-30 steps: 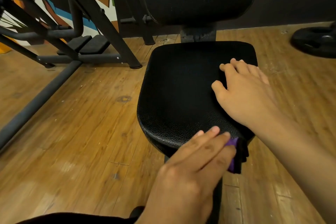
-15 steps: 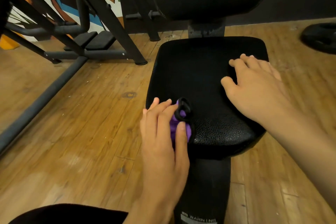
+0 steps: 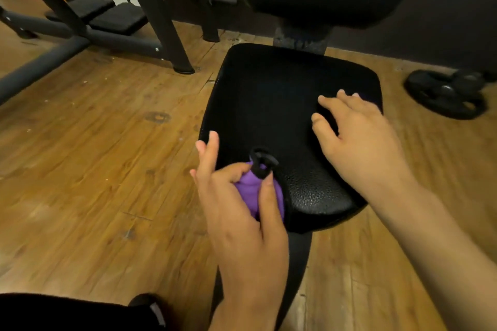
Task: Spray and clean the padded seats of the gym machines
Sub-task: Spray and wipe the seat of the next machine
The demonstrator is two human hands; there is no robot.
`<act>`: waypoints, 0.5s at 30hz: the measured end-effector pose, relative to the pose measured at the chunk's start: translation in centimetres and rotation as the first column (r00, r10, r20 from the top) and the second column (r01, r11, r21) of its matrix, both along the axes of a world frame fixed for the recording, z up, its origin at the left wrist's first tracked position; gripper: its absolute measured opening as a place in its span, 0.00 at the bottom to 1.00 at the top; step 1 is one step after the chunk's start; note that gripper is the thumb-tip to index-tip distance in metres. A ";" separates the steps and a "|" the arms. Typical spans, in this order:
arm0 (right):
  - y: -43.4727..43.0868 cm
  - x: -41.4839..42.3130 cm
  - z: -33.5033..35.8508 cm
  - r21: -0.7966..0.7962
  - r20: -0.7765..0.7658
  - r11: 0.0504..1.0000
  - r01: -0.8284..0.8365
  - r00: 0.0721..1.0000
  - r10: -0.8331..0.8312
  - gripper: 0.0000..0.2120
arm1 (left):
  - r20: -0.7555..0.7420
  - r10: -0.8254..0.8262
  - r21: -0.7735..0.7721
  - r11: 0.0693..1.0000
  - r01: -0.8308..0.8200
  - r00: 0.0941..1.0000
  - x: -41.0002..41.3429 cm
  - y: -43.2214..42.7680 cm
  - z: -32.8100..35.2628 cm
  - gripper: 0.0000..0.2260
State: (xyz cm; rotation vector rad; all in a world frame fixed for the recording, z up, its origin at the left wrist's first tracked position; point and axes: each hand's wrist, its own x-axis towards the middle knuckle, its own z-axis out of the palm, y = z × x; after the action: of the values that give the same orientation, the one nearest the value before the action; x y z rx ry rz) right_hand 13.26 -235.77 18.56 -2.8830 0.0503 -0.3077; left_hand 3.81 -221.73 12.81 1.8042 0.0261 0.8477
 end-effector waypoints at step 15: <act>6.8 -2.6 1.5 -0.118 -0.146 0.974 -0.192 0.974 0.174 0.40 | -0.241 -0.197 -0.453 0.889 0.069 0.950 5.0 6.1 1.8 0.09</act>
State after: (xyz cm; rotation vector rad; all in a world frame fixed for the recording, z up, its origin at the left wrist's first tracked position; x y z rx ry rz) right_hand 10.62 -228.96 20.08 -3.0065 -0.2204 -0.0840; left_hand 8.78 -215.62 14.59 1.4599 0.2555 0.4325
